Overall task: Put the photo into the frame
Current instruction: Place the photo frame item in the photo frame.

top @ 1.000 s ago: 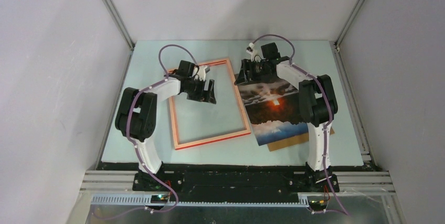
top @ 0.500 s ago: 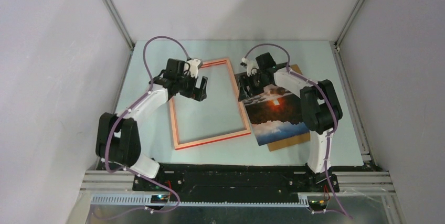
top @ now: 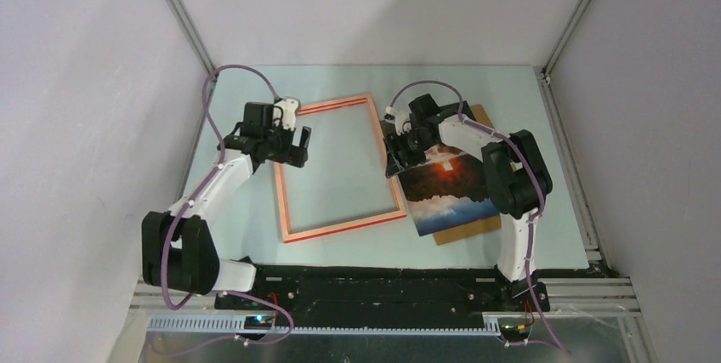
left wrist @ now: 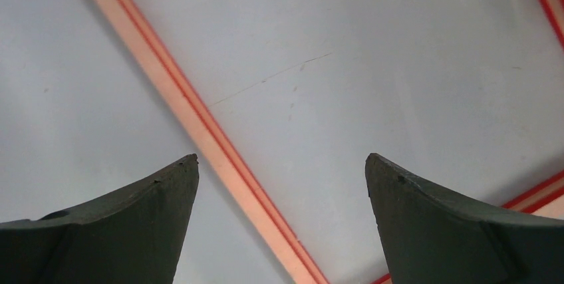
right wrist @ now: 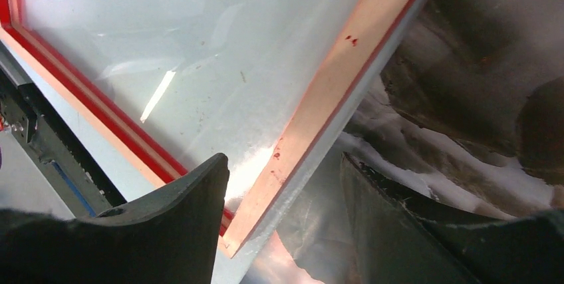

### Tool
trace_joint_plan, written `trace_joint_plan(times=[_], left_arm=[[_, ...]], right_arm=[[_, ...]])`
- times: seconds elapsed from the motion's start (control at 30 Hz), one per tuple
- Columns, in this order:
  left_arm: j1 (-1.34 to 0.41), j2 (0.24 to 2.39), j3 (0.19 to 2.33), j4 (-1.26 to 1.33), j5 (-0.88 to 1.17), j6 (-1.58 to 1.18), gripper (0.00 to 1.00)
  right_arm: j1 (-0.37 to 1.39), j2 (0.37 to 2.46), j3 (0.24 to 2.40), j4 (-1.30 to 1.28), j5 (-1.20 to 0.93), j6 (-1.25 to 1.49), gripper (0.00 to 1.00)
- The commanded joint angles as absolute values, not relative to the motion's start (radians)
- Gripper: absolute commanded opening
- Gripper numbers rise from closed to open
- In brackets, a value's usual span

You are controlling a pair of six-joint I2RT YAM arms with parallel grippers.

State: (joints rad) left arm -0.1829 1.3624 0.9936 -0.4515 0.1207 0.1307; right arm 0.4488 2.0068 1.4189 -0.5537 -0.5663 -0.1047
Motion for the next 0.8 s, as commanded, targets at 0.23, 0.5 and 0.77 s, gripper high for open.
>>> trace_joint_plan(times=[0.23, 0.5, 0.77], left_arm=[[-0.052, 1.295, 0.959, -0.477, 0.097, 0.145, 1.0], [-0.03, 1.298, 0.938, -0.485, 0.033, 0.157, 1.0], [-0.027, 1.279, 0.93, -0.516, -0.024, 0.164, 1.0]], right_arm=[[0.498, 1.999, 1.39, -0.583, -0.621, -0.141, 0.65], [0.527, 1.989, 1.361, -0.58, -0.663, -0.143, 0.65], [0.594, 1.982, 1.361, -0.553, -0.685, -0.134, 0.65]])
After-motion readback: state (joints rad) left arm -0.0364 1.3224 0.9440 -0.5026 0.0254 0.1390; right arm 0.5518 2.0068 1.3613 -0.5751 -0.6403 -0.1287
